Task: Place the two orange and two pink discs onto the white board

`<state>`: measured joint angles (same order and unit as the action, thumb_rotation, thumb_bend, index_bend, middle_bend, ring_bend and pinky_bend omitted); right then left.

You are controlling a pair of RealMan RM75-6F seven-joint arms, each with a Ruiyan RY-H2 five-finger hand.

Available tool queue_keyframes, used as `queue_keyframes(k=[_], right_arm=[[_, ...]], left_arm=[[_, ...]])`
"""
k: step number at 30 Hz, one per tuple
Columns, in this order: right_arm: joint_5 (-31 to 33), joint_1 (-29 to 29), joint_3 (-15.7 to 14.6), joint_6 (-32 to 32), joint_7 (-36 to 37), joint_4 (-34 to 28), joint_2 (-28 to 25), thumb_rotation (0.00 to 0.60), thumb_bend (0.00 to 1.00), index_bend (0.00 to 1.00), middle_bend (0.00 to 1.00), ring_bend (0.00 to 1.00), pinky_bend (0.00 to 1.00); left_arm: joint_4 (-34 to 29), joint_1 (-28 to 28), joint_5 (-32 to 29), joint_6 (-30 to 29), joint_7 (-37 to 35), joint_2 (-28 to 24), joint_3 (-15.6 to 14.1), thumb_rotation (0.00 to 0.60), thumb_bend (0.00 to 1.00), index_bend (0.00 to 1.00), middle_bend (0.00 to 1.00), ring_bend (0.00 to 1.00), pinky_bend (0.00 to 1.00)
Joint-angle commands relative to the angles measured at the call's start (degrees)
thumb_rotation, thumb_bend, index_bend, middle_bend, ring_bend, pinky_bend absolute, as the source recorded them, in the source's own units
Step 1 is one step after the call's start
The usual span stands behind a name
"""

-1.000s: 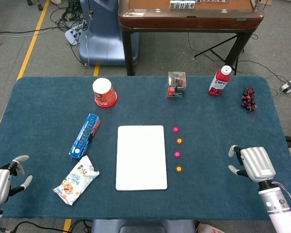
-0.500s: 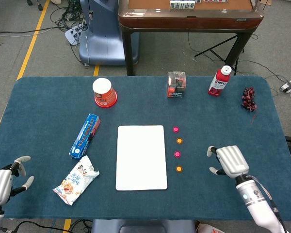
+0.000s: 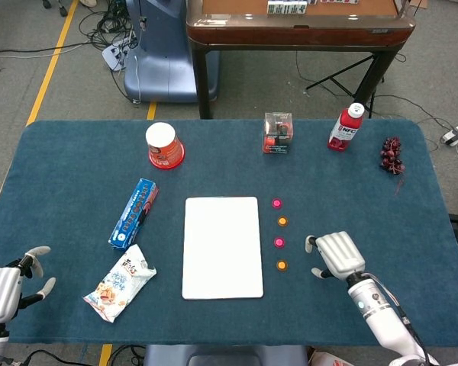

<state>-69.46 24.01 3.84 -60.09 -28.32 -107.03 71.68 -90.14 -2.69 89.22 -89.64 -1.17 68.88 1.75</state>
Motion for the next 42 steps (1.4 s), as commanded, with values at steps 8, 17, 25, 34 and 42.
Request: queue_keyframes(k=[8, 17, 25, 34, 42], right_arm=[[4.6, 2.7, -1.1, 2.7, -3.3, 1.8, 3.5, 0.600, 0.14, 0.46, 1.00, 1.00, 1.00], [7.8, 4.9, -1.1, 3.4, -4.9, 3.7, 6.2, 0.600, 0.14, 0.44, 1.00, 1.00, 1.00], [10.8, 7.2, -0.9, 4.2, -6.6, 3.9, 7.1, 0.600, 0.16, 0.44, 1.00, 1.00, 1.00], [13.5, 9.2, -1.3, 4.6, -7.8, 4.9, 9.2, 0.600, 0.16, 0.44, 1.00, 1.00, 1.00], [14.6, 10.2, -2.0, 4.5, -7.7, 5.8, 9.9, 0.600, 0.16, 0.44, 1.00, 1.00, 1.00]], left_arm=[[0.6, 0.2, 0.1, 0.1, -0.2, 0.6, -0.4, 0.600, 0.27, 0.35, 0.60, 0.57, 0.82], [1.3, 0.4, -0.2, 0.1, -0.8, 0.8, -0.6, 0.600, 0.27, 0.35, 0.60, 0.57, 0.82], [1.7, 0.4, -0.2, 0.2, -1.4, 0.9, -0.6, 0.600, 0.27, 0.35, 0.60, 0.57, 0.82], [1.9, 0.6, -0.2, -0.1, -1.8, 0.8, -0.6, 0.600, 0.27, 0.35, 0.60, 0.57, 0.82], [2.1, 1.0, -0.4, -0.3, -2.1, 0.6, -0.7, 0.600, 0.27, 0.35, 0.60, 0.57, 0.82]])
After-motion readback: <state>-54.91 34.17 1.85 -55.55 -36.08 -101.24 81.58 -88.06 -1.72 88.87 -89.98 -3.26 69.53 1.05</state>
